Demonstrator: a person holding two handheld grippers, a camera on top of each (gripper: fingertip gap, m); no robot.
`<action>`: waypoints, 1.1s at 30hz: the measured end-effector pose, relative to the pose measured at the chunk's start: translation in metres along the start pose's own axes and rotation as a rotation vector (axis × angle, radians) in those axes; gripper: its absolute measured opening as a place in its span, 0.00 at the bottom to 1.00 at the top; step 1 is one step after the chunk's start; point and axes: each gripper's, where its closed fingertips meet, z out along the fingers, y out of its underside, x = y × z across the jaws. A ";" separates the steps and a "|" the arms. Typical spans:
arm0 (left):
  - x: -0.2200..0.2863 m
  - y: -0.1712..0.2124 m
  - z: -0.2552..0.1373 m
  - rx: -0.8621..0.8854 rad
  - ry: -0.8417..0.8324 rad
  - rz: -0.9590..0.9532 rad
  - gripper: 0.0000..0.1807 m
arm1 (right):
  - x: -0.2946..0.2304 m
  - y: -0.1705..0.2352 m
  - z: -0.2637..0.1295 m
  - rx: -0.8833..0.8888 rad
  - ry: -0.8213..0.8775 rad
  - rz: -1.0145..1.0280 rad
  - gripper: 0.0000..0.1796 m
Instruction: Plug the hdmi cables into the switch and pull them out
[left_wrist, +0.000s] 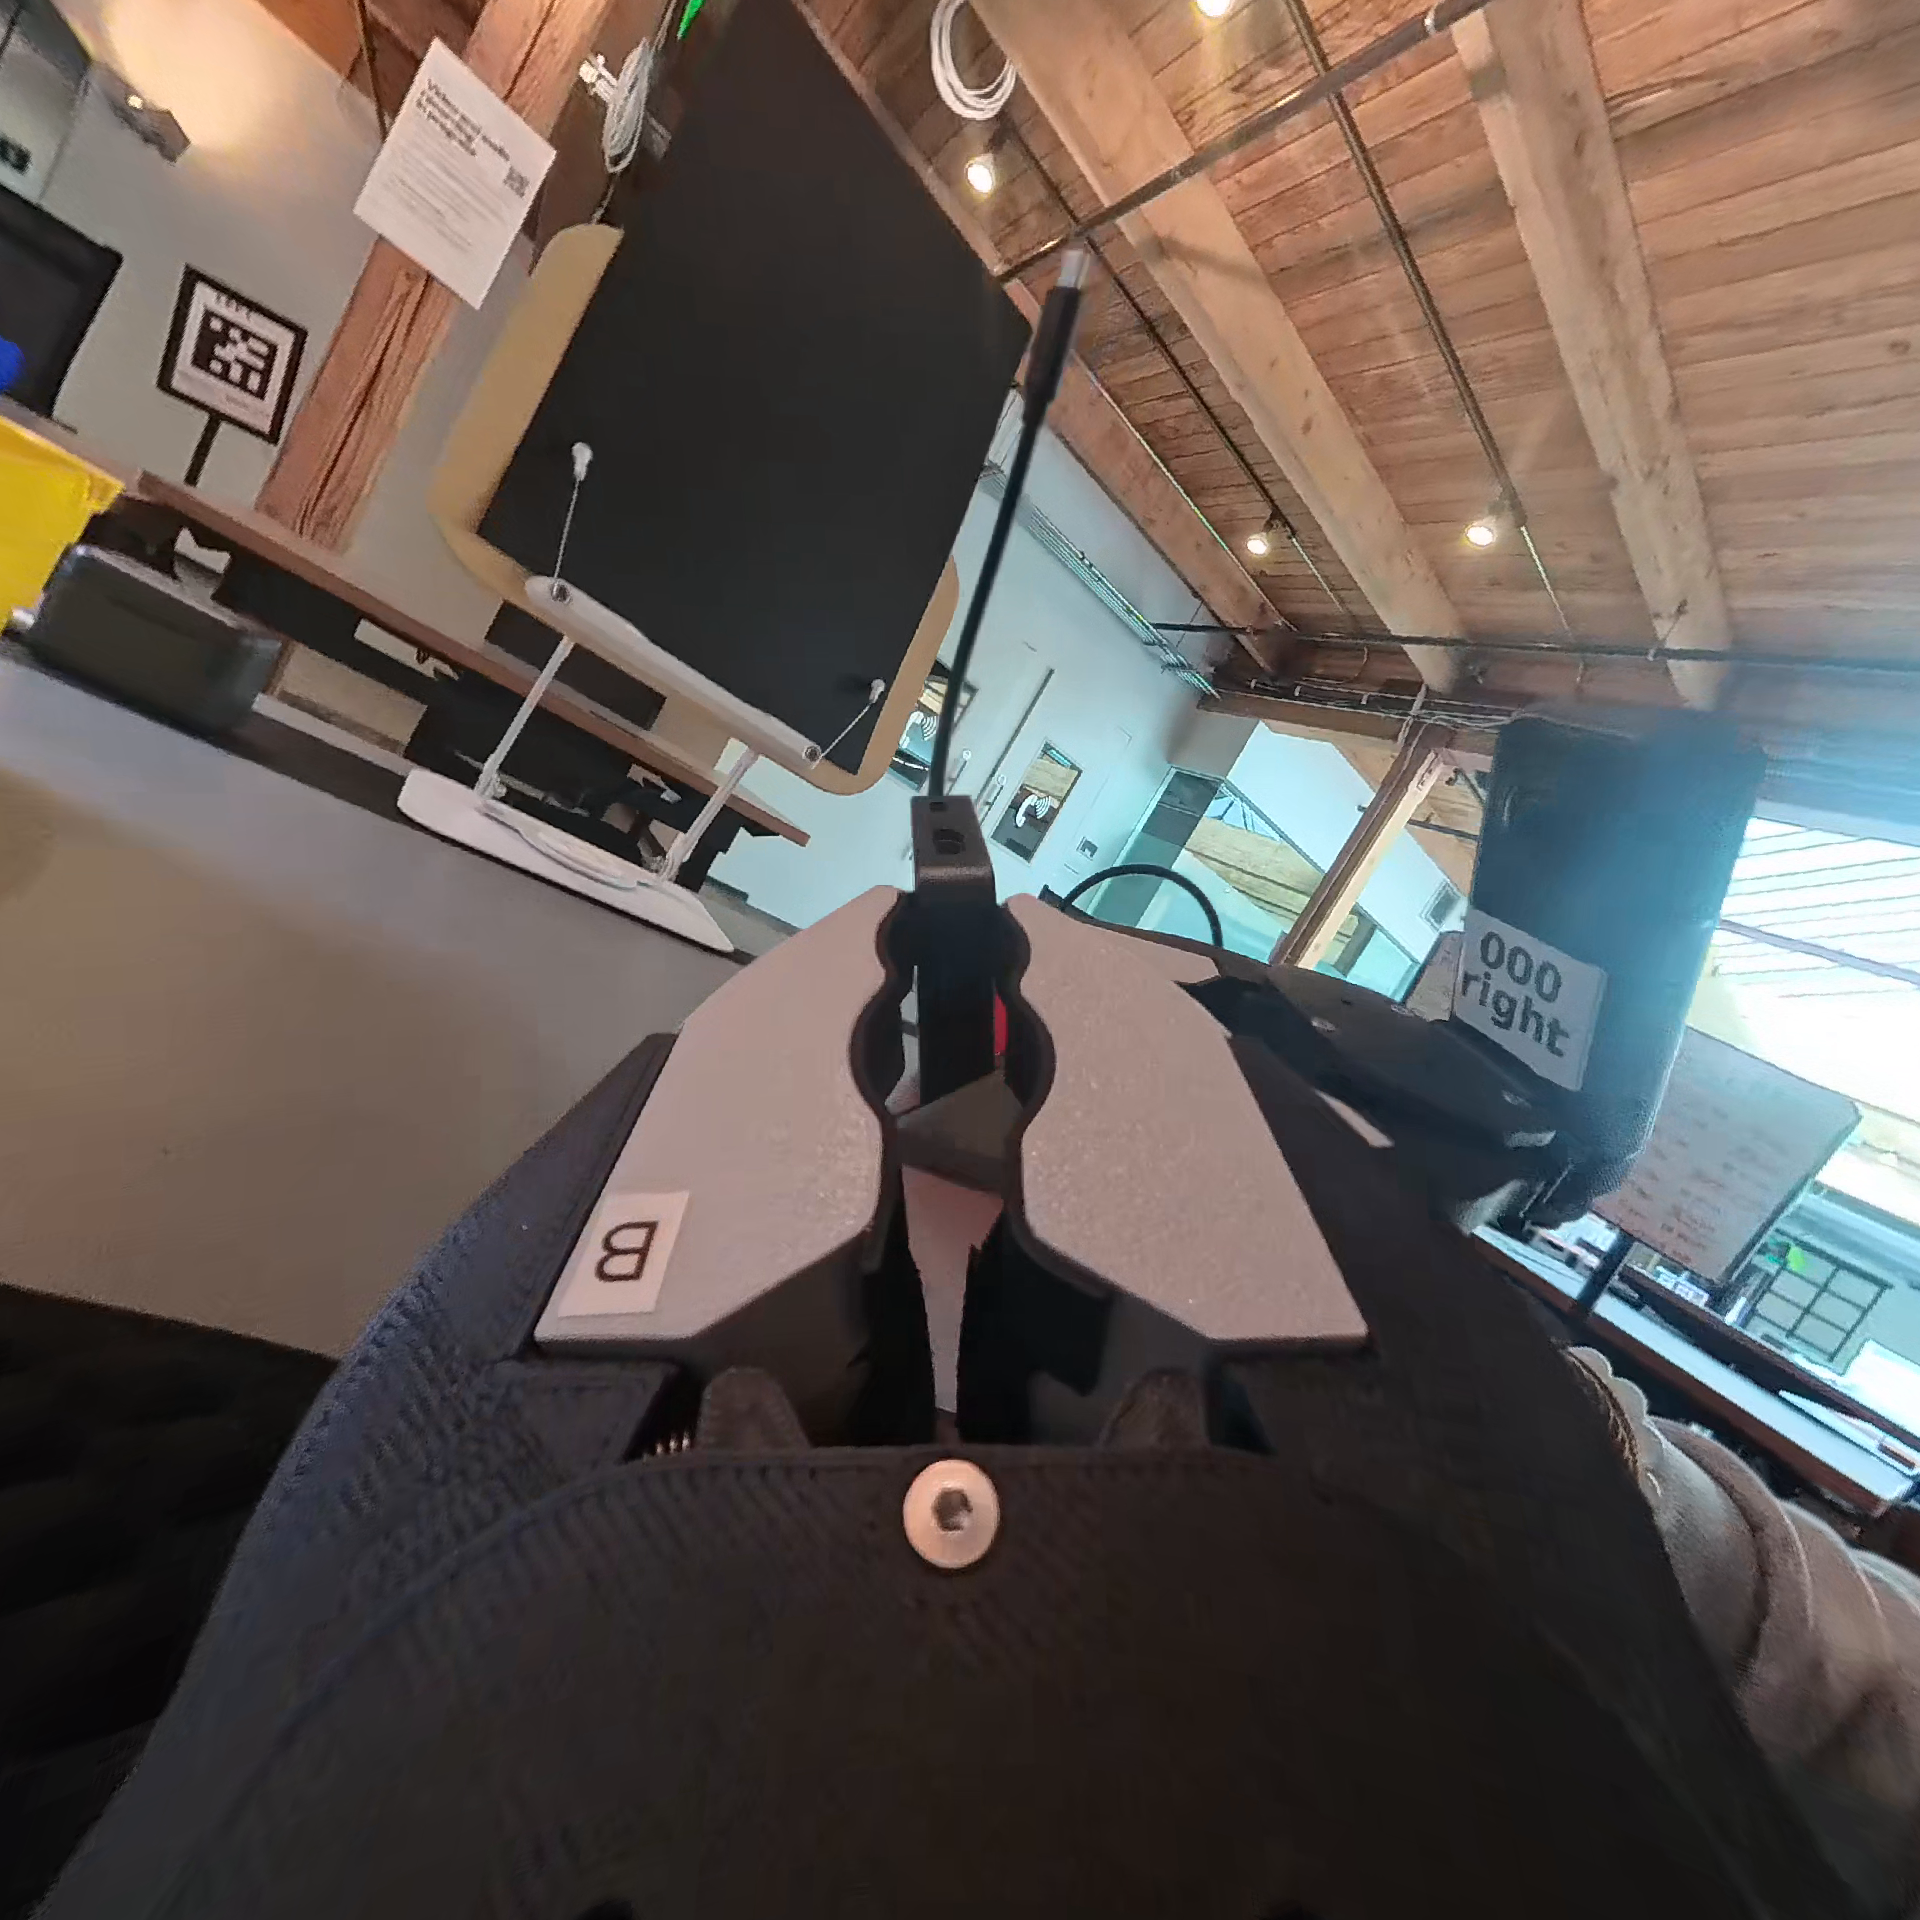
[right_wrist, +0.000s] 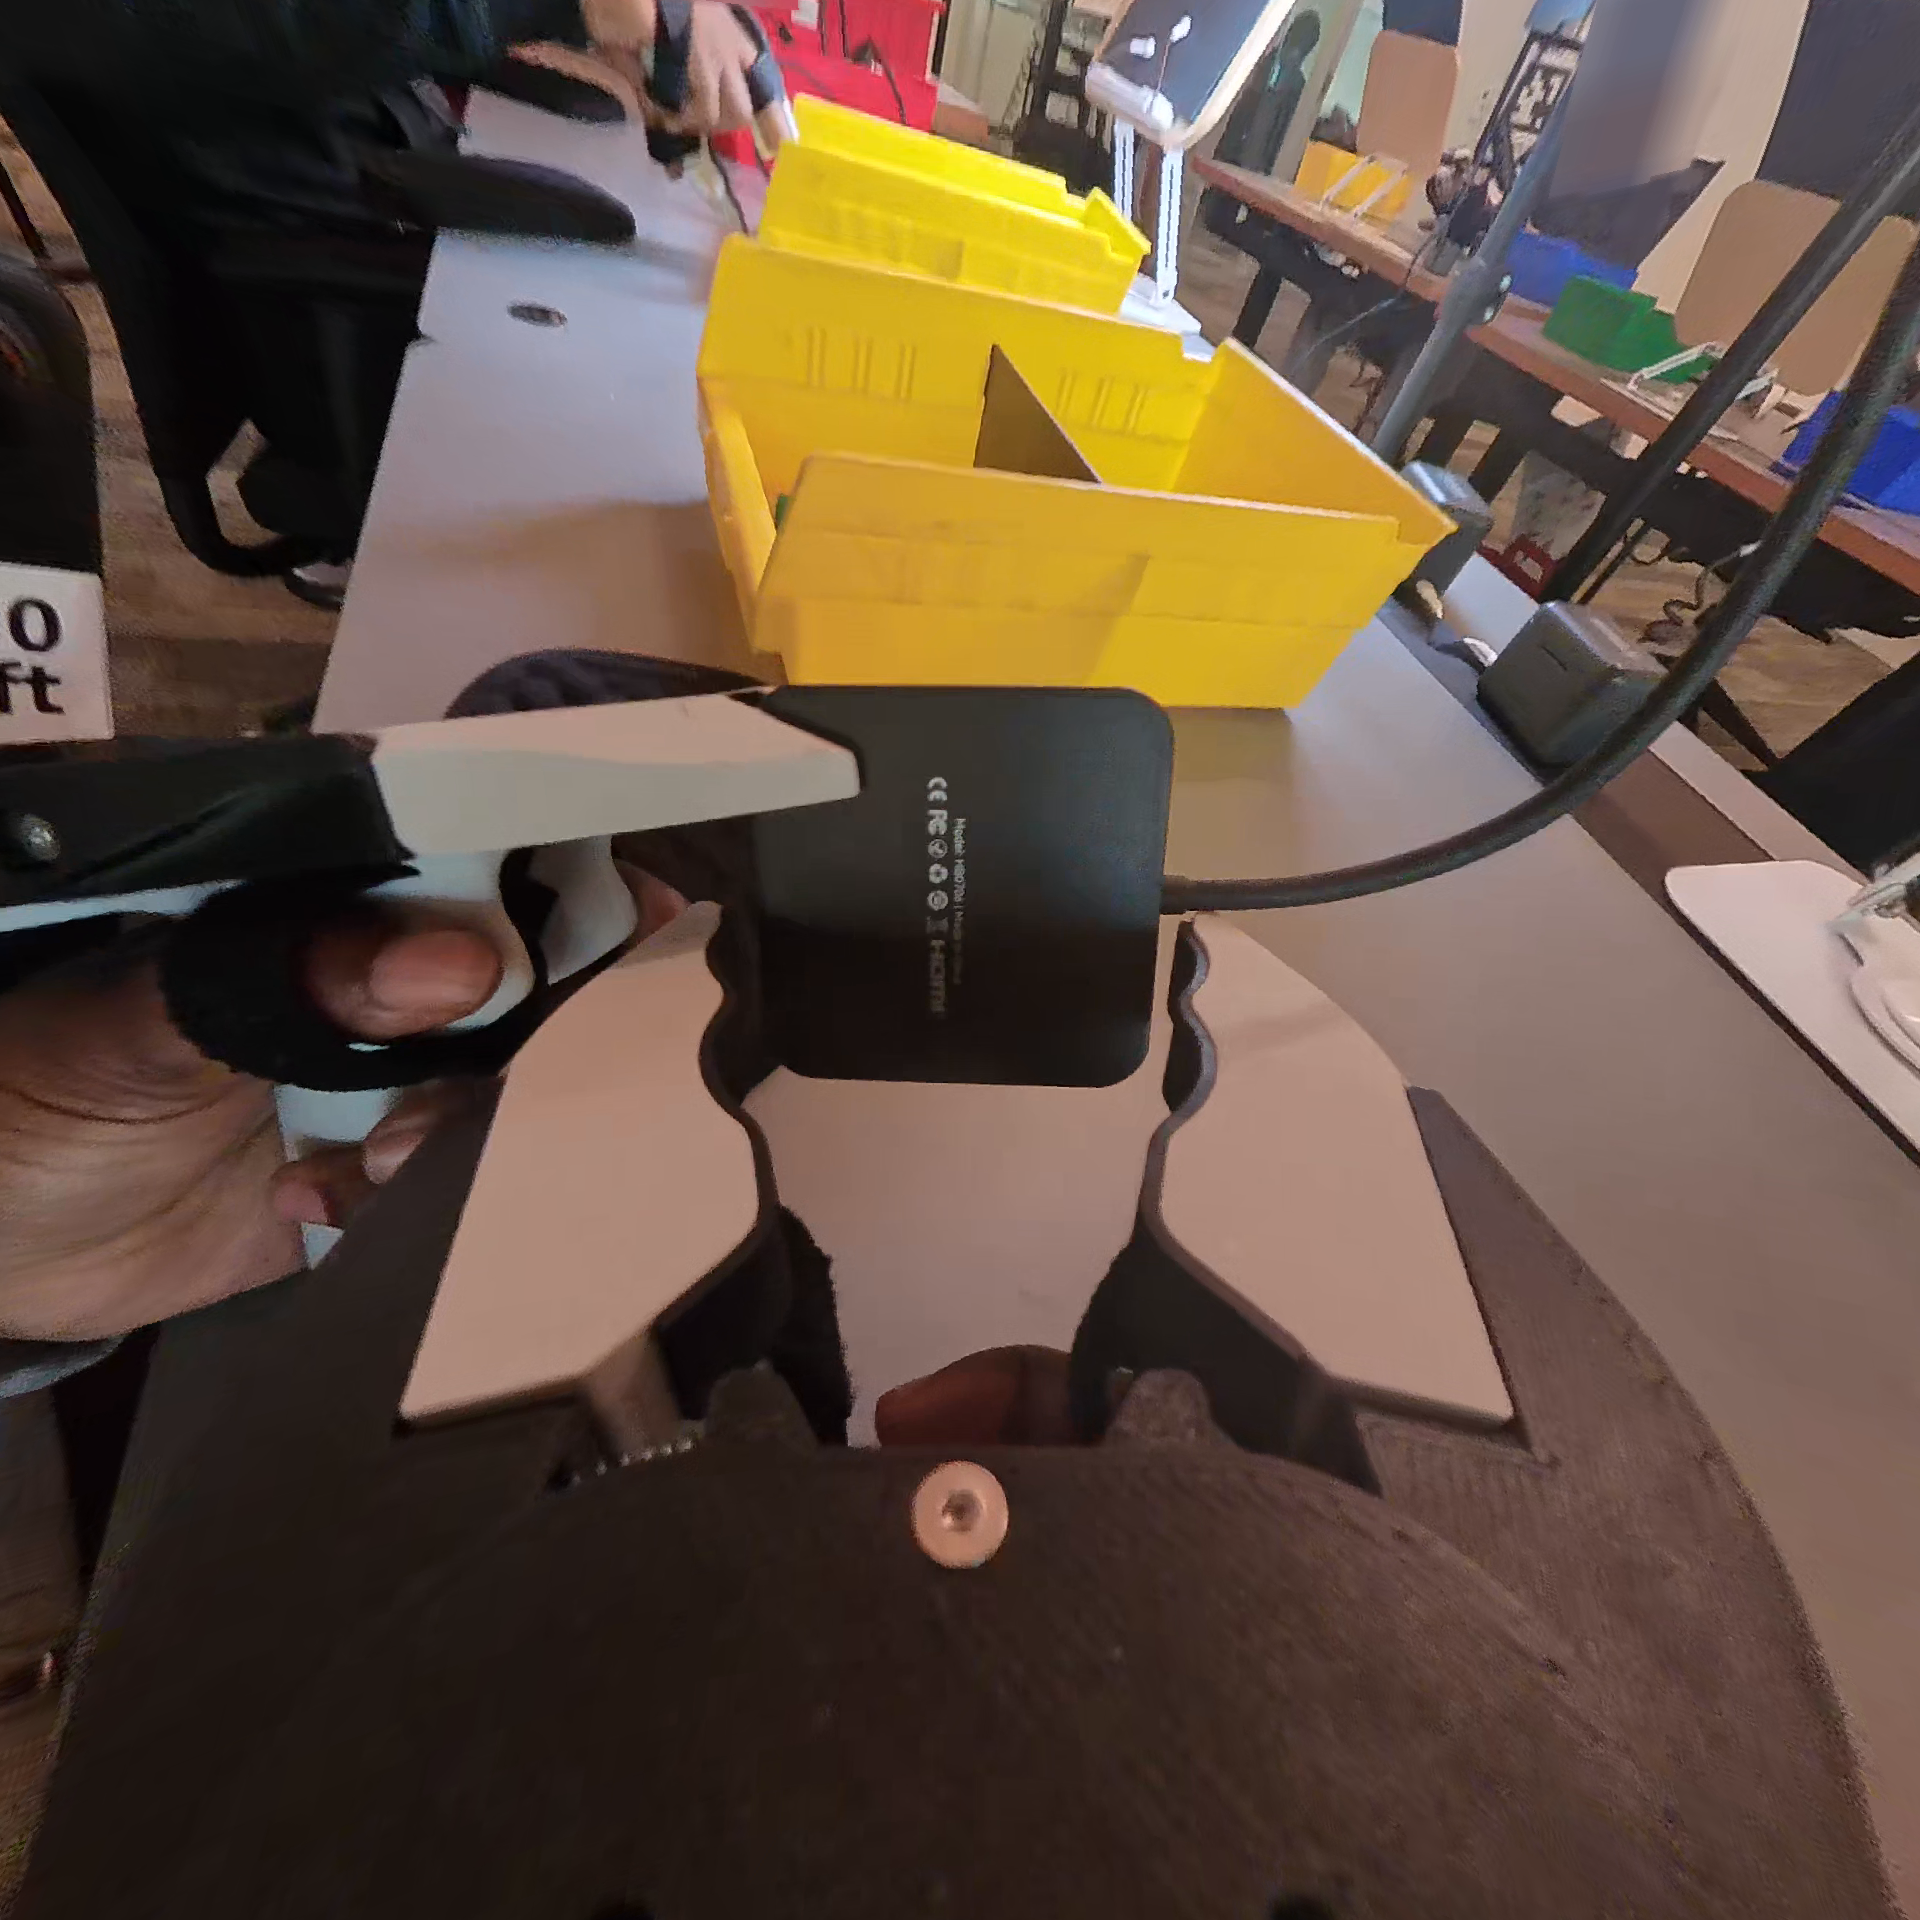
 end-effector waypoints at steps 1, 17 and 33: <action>-0.002 0.001 0.000 -0.002 -0.006 -0.016 0.07 | -0.001 0.003 0.001 -0.020 0.005 -0.011 0.45; 0.007 -0.001 -0.003 -0.116 0.099 0.082 0.20 | 0.055 0.104 -0.027 -0.587 -0.152 0.002 0.40; 0.011 0.001 -0.007 -0.189 0.190 0.068 0.20 | 0.046 0.130 -0.029 -0.674 -0.266 0.068 0.45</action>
